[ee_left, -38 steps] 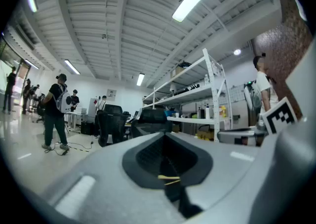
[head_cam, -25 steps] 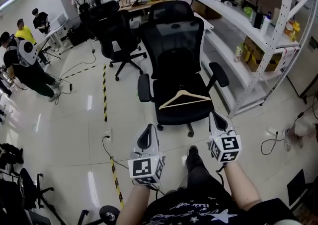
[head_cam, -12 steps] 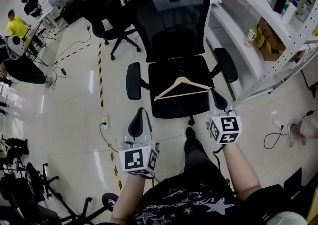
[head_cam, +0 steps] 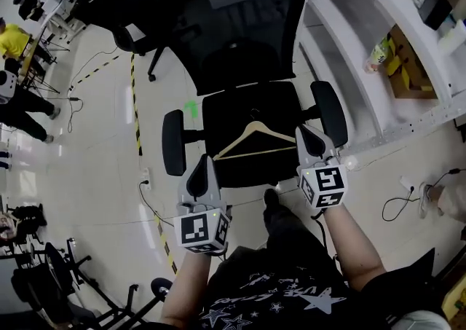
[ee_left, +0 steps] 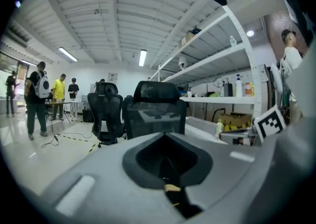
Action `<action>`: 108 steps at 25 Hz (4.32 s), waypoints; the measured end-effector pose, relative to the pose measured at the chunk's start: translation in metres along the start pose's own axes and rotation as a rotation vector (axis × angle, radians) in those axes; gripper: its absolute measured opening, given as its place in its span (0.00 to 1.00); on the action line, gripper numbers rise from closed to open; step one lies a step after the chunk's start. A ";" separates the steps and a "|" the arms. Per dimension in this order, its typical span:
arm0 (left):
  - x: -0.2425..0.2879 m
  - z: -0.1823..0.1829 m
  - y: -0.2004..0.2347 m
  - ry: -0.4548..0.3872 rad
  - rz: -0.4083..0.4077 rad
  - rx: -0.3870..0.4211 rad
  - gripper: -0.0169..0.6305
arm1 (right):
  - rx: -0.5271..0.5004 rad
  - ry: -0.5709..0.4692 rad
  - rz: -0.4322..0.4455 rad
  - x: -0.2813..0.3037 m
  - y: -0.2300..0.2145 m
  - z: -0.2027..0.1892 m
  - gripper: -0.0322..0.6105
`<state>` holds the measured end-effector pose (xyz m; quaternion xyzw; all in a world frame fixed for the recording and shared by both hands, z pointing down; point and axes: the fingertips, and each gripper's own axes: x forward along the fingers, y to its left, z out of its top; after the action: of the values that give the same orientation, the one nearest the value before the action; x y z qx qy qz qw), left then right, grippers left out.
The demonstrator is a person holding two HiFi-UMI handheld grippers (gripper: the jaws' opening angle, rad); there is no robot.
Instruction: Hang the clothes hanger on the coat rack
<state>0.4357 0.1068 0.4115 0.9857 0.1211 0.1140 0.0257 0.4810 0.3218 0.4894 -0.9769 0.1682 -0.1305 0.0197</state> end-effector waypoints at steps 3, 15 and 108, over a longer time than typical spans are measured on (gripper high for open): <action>0.018 -0.002 0.003 0.007 0.013 0.006 0.03 | -0.007 0.022 0.019 0.017 -0.006 -0.006 0.06; 0.053 -0.068 0.020 0.142 0.022 -0.033 0.03 | -0.071 0.157 0.072 0.054 0.003 -0.064 0.06; 0.172 -0.274 0.036 0.415 -0.093 0.013 0.03 | -0.492 0.819 0.249 0.145 0.002 -0.288 0.21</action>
<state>0.5431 0.1200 0.7187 0.9346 0.1696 0.3126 -0.0008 0.5368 0.2731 0.8031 -0.7935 0.3035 -0.4569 -0.2637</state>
